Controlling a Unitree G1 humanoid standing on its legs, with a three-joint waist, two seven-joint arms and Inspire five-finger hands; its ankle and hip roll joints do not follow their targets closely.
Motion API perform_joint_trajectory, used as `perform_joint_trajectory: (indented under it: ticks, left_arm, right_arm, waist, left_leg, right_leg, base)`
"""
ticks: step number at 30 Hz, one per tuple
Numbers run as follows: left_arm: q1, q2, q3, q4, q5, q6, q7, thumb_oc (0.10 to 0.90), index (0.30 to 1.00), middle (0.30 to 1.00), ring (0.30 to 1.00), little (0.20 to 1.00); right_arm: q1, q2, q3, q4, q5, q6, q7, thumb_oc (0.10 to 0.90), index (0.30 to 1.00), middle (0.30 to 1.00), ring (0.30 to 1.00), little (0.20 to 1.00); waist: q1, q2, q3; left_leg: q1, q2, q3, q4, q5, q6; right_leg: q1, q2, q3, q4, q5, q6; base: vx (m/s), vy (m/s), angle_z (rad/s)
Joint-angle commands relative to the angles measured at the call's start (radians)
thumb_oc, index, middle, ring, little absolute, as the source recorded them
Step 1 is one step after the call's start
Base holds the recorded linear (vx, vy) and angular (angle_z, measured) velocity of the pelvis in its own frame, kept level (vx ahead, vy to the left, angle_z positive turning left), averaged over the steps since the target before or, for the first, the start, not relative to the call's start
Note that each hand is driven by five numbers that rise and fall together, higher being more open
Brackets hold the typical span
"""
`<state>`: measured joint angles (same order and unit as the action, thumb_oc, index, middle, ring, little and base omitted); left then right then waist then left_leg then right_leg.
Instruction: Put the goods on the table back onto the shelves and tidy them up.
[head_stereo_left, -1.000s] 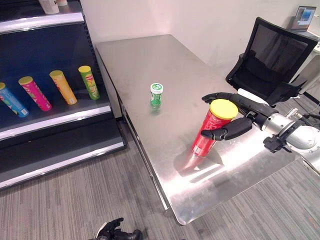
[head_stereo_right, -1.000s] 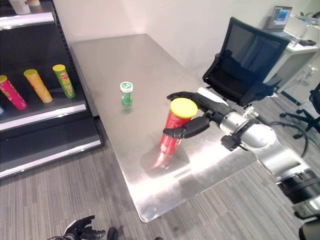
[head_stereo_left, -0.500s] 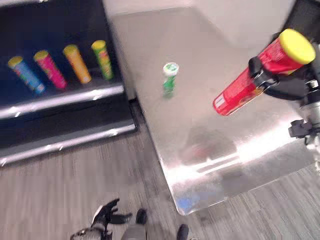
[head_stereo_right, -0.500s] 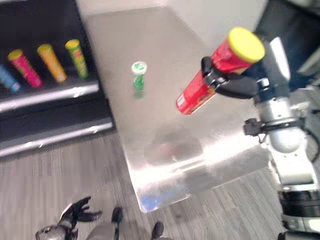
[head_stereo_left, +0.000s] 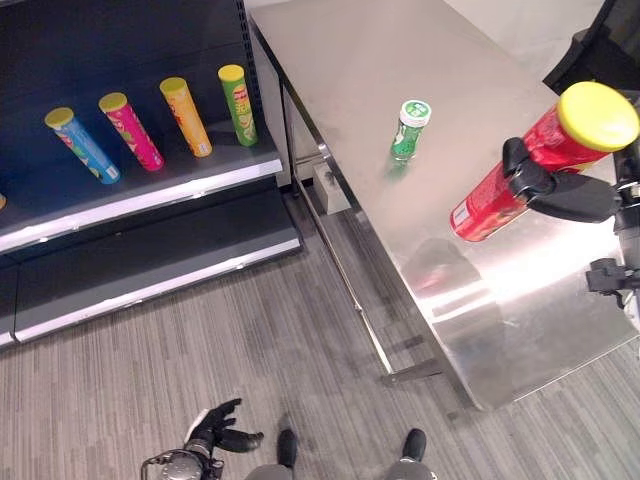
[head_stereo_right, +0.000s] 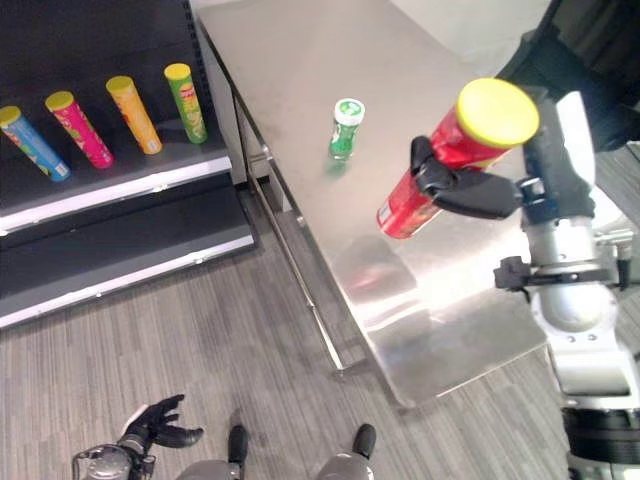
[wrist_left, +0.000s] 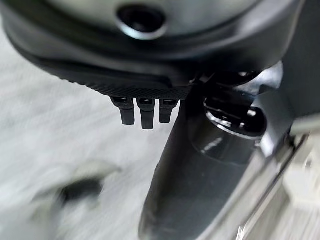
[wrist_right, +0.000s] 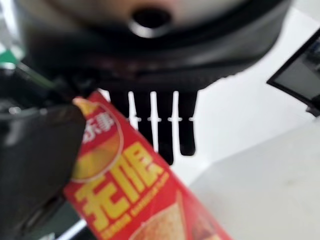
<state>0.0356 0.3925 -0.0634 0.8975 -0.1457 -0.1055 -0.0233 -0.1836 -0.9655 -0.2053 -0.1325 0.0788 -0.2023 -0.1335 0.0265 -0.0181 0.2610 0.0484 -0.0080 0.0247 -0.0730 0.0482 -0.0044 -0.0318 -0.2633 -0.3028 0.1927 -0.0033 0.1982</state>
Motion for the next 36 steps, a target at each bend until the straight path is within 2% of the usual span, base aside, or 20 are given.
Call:
perform_joint_trajectory:
  ticks: [1, 3, 5, 6, 8, 10, 14, 15, 16, 20, 21, 22, 23, 25, 27, 29, 30, 31, 34, 36]
  left_arm:
    - [0.06, 0.026, -0.024, 0.025, 0.021, -0.012, 0.011, 0.8, 0.9, 0.9, 0.9, 0.9]
    - [0.068, 0.023, -0.021, 0.021, 0.019, -0.01, 0.011, 0.8, 0.9, 0.9, 0.9, 0.9]
    - [0.078, 0.02, -0.025, 0.005, 0.016, -0.012, 0.006, 0.8, 0.9, 0.9, 0.9, 0.9]
    - [0.094, 0.013, -0.027, -0.01, 0.008, -0.015, 0.005, 0.8, 0.9, 0.9, 0.9, 0.9]
    - [0.091, -0.007, -0.042, -0.015, -0.023, -0.011, 0.005, 0.8, 0.9, 0.9, 0.9, 0.9]
    - [0.086, -0.012, -0.044, -0.014, -0.024, -0.009, 0.005, 0.8, 0.9, 0.9, 0.9, 0.9]
    - [0.081, -0.018, -0.048, -0.005, -0.019, -0.01, 0.016, 0.8, 0.9, 0.9, 0.9, 0.9]
    - [0.078, -0.016, -0.055, -0.008, -0.024, -0.017, 0.03, 0.8, 0.9, 0.9, 0.9, 0.9]
    - [0.079, -0.017, -0.056, -0.01, -0.023, -0.019, 0.033, 0.8, 0.9, 0.9, 0.9, 0.9]
    - [0.09, -0.021, -0.062, -0.042, -0.019, -0.021, 0.038, 0.8, 0.9, 0.9, 0.9, 0.9]
    - [0.096, -0.026, -0.067, -0.066, -0.016, -0.019, 0.032, 0.8, 0.9, 0.9, 0.9, 0.9]
    - [0.098, -0.023, -0.071, -0.068, -0.016, -0.018, 0.032, 0.8, 0.9, 0.9, 0.9, 0.9]
    - [0.096, -0.023, -0.08, -0.073, -0.01, -0.015, 0.027, 0.8, 0.9, 0.9, 0.9, 0.9]
    - [0.053, 0.0, -0.122, -0.069, 0.05, -0.015, 0.016, 0.8, 0.9, 0.9, 0.9, 0.9]
    - [0.049, 0.025, -0.116, -0.073, 0.077, -0.012, 0.01, 0.8, 0.9, 0.9, 0.9, 0.9]
    - [0.047, 0.037, -0.108, -0.066, 0.088, -0.006, 0.015, 0.8, 0.9, 0.9, 0.9, 0.9]
    - [0.053, 0.047, -0.084, -0.056, 0.082, 0.003, 0.019, 0.8, 0.9, 0.9, 0.9, 0.9]
    - [0.052, 0.047, -0.084, -0.056, 0.082, 0.003, 0.019, 0.8, 0.9, 0.9, 0.9, 0.9]
    - [0.05, 0.05, -0.061, -0.026, 0.084, 0.006, 0.02, 0.8, 0.9, 0.9, 0.9, 0.9]
    - [0.05, 0.043, -0.052, -0.013, 0.082, 0.009, 0.022, 0.8, 0.9, 0.9, 0.9, 0.9]
  right_arm:
    - [-0.208, -0.1, -0.078, -0.049, -0.027, -0.068, -0.127, 0.4, 0.3, 0.3, 0.3, 0.3]
    - [-0.208, -0.12, -0.092, -0.035, -0.053, -0.065, -0.151, 0.4, 0.3, 0.3, 0.3, 0.3]
    - [-0.216, -0.137, -0.099, -0.015, -0.046, -0.067, -0.169, 0.4, 0.3, 0.3, 0.3, 0.3]
    - [-0.239, -0.133, -0.089, -0.014, -0.012, -0.072, -0.17, 0.4, 0.3, 0.3, 0.3, 0.3]
    - [-0.316, -0.15, -0.031, 0.012, 0.055, -0.08, -0.168, 0.4, 0.3, 0.3, 0.3, 0.3]
    - [-0.336, -0.156, -0.007, 0.018, 0.063, -0.077, -0.162, 0.4, 0.3, 0.3, 0.3, 0.3]
    - [-0.378, -0.143, 0.09, -0.002, 0.105, -0.071, -0.101, 0.4, 0.3, 0.3, 0.3, 0.3]
    - [-0.396, -0.144, 0.154, 0.009, 0.116, -0.069, -0.08, 0.4, 0.3, 0.3, 0.3, 0.3]
    - [-0.395, -0.139, 0.168, 0.012, 0.114, -0.069, -0.075, 0.4, 0.3, 0.3, 0.3, 0.3]
    - [-0.358, -0.119, 0.163, -0.002, 0.105, -0.059, -0.067, 0.4, 0.3, 0.3, 0.3, 0.3]
    - [-0.311, -0.087, 0.136, -0.005, 0.106, -0.054, -0.066, 0.4, 0.3, 0.3, 0.3, 0.3]
    - [-0.298, -0.085, 0.126, -0.012, 0.106, -0.053, -0.065, 0.4, 0.3, 0.3, 0.3, 0.3]
    - [-0.269, -0.067, 0.103, -0.02, 0.102, -0.051, -0.065, 0.4, 0.3, 0.3, 0.3, 0.3]
    - [-0.205, 0.014, 0.049, -0.037, 0.082, -0.035, -0.073, 0.4, 0.3, 0.3, 0.3, 0.3]
    - [-0.173, 0.064, 0.036, -0.053, 0.07, -0.03, -0.07, 0.4, 0.3, 0.3, 0.3, 0.3]
    - [-0.166, 0.094, 0.041, -0.059, 0.067, -0.029, -0.068, 0.4, 0.3, 0.3, 0.3, 0.3]
    - [-0.141, 0.118, 0.045, -0.077, 0.063, -0.025, -0.053, 0.4, 0.3, 0.3, 0.3, 0.3]
    - [-0.141, 0.119, 0.043, -0.079, 0.062, -0.024, -0.053, 0.4, 0.3, 0.3, 0.3, 0.3]
    - [-0.112, 0.146, 0.038, -0.095, 0.074, -0.03, -0.03, 0.4, 0.3, 0.3, 0.3, 0.3]
    - [-0.104, 0.162, 0.055, -0.101, 0.086, -0.031, -0.01, 0.4, 0.3, 0.3, 0.3, 0.3]
  waist:
    - [0.059, -0.023, -0.12]
    - [0.074, -0.048, -0.119]
    - [0.086, -0.071, -0.124]
    - [0.099, -0.084, -0.124]
    - [0.125, -0.083, -0.1]
    - [0.122, -0.079, -0.096]
    - [0.121, -0.082, -0.098]
    - [0.111, -0.084, -0.101]
    - [0.106, -0.078, -0.104]
    - [0.081, -0.039, -0.122]
    - [0.069, -0.008, -0.14]
    - [0.071, -0.009, -0.141]
    - [0.067, 0.002, -0.145]
    - [0.064, 0.001, -0.135]
    - [0.062, -0.003, -0.136]
    - [0.058, -0.005, -0.131]
    - [0.04, 0.012, -0.111]
    - [0.044, 0.011, -0.114]
    - [0.019, 0.039, -0.094]
    - [0.007, 0.037, -0.085]
  left_leg:
    - [-0.025, 0.034, 0.009, -0.014, -0.041, -0.041]
    - [-0.042, 0.003, 0.008, -0.014, -0.024, -0.043]
    - [-0.056, -0.02, 0.0, -0.014, -0.007, -0.046]
    - [-0.083, -0.028, -0.01, -0.004, 0.01, -0.053]
    - [-0.171, -0.023, 0.015, 0.081, 0.035, -0.081]
    - [-0.19, -0.009, 0.029, 0.094, 0.039, -0.086]
    - [-0.159, 0.097, 0.013, 0.075, 0.036, -0.095]
    - [-0.111, 0.219, -0.011, 0.077, 0.049, -0.108]
    - [-0.099, 0.264, -0.019, 0.075, 0.062, -0.119]
    - [-0.058, 0.345, -0.004, 0.035, 0.101, -0.168]
    - [-0.038, 0.352, 0.03, -0.005, 0.091, -0.193]
    - [-0.038, 0.352, 0.028, -0.005, 0.09, -0.194]
    - [-0.043, 0.339, 0.033, -0.012, 0.071, -0.204]
    - [-0.074, 0.236, 0.031, 0.027, -0.011, -0.178]
    - [-0.072, 0.163, 0.034, 0.034, -0.051, -0.136]
    - [-0.068, 0.13, 0.032, 0.029, -0.054, -0.113]
    - [-0.039, 0.103, 0.027, 0.012, -0.057, -0.084]
    - [-0.043, 0.102, 0.03, 0.011, -0.052, -0.083]
    - [-0.009, 0.076, 0.023, -0.014, -0.054, -0.053]
    - [0.004, 0.053, 0.018, -0.014, -0.065, -0.042]
  right_leg:
    - [0.021, 0.133, -0.004, 0.047, -0.085, -0.043]
    - [0.054, 0.206, 0.016, 0.04, -0.139, -0.074]
    - [0.101, 0.234, 0.051, -0.074, -0.131, -0.109]
    - [0.126, 0.25, 0.09, -0.153, -0.11, -0.107]
    - [0.167, 0.241, 0.072, -0.27, -0.056, -0.102]
    - [0.162, 0.236, 0.061, -0.278, -0.047, -0.1]
    - [0.135, 0.179, 0.019, -0.28, -0.005, -0.076]
    - [0.112, 0.126, -0.009, -0.28, 0.01, -0.05]
    - [0.113, 0.107, -0.019, -0.28, 0.014, -0.037]
    - [0.127, 0.07, -0.047, -0.28, 0.017, -0.009]
    - [0.136, 0.045, -0.068, -0.28, 0.026, 0.01]
    - [0.138, 0.045, -0.071, -0.28, 0.026, 0.011]
    - [0.138, 0.023, -0.084, -0.279, 0.039, 0.018]
    - [0.143, -0.104, -0.112, -0.267, 0.112, 0.056]
    - [0.133, -0.162, -0.108, -0.222, 0.128, 0.047]
    - [0.11, -0.18, -0.076, -0.165, 0.134, 0.029]
    - [0.066, -0.13, 0.013, -0.06, 0.102, -0.014]
    - [0.055, -0.131, 0.019, -0.056, 0.104, -0.015]
    - [-0.026, -0.003, 0.074, 0.026, 0.026, -0.056]
    - [-0.062, 0.073, 0.072, -0.017, 0.014, -0.07]
  base:
    - [-0.19, 0.142, -0.08]
    - [-0.16, 0.05, -0.09]
    - [-0.11, -0.024, -0.09]
    - [-0.19, -0.024, 0.15]
    - [-0.33, 0.053, 0.23]
    - [-0.19, 0.096, 0.53]
    - [-0.13, 0.231, 0.31]
    - [-0.13, 0.47, 0.35]
    - [-0.09, 0.493, 0.33]
    - [0.04, 0.338, 0.25]
    - [0.07, 0.448, 0.26]
    - [0.05, 0.46, 0.4]
    - [0.01, 0.475, 1.11]
    - [0.06, 0.791, 1.25]
    - [0.09, 0.472, 0.65]
    - [0.11, 0.365, 0.35]
    - [0.13, 0.398, 0.21]
    - [0.13, 0.379, 0.23]
    - [0.13, 0.272, 0.31]
    - [0.19, 0.16, -0.15]
